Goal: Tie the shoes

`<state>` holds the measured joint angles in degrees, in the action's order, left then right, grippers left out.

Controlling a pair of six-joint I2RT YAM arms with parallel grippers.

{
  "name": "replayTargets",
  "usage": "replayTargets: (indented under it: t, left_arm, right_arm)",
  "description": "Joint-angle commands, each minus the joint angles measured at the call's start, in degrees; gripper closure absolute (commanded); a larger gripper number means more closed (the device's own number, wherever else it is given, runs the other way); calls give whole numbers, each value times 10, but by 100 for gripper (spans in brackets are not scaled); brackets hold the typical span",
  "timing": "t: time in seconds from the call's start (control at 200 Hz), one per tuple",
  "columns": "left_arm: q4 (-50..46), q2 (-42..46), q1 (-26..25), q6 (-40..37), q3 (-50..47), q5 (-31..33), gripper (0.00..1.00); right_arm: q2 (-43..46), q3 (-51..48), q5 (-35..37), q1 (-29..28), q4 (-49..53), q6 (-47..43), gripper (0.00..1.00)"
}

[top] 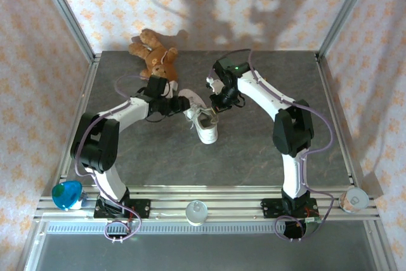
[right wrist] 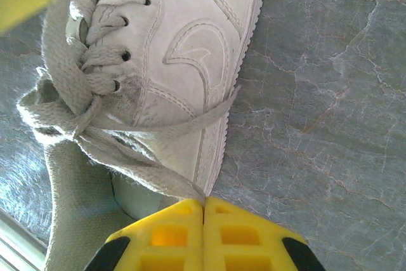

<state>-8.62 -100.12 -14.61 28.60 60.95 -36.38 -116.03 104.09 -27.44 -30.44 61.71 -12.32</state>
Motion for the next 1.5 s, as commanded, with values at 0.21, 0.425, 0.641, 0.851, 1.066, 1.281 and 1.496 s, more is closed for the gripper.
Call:
replayTargets:
  t: [0.21,0.425,0.641,0.851,1.066,1.281,1.496]
  left_arm:
    - [235,16,3,110,-120,-53,48]
    - [350,10,1,192,-172,-65,47]
    - [505,-15,-9,291,-209,-77,48]
    - [613,-27,-14,351,-225,-72,70]
    - [445,45,11,265,-193,-77,92]
    - [243,105,25,150,-140,-61,100]
    - [163,97,25,137,-142,-32,67]
  right_arm:
    - [4,6,-3,1,8,-7,100]
    - [0,11,-7,0,8,0,100]
    - [-1,9,-20,0,3,10,100]
    - [4,-4,-37,0,-12,25,100]
    - [12,-6,-21,0,-9,23,100]
    - [16,-4,1,1,-7,23,100]
    - [11,12,8,0,3,13,100]
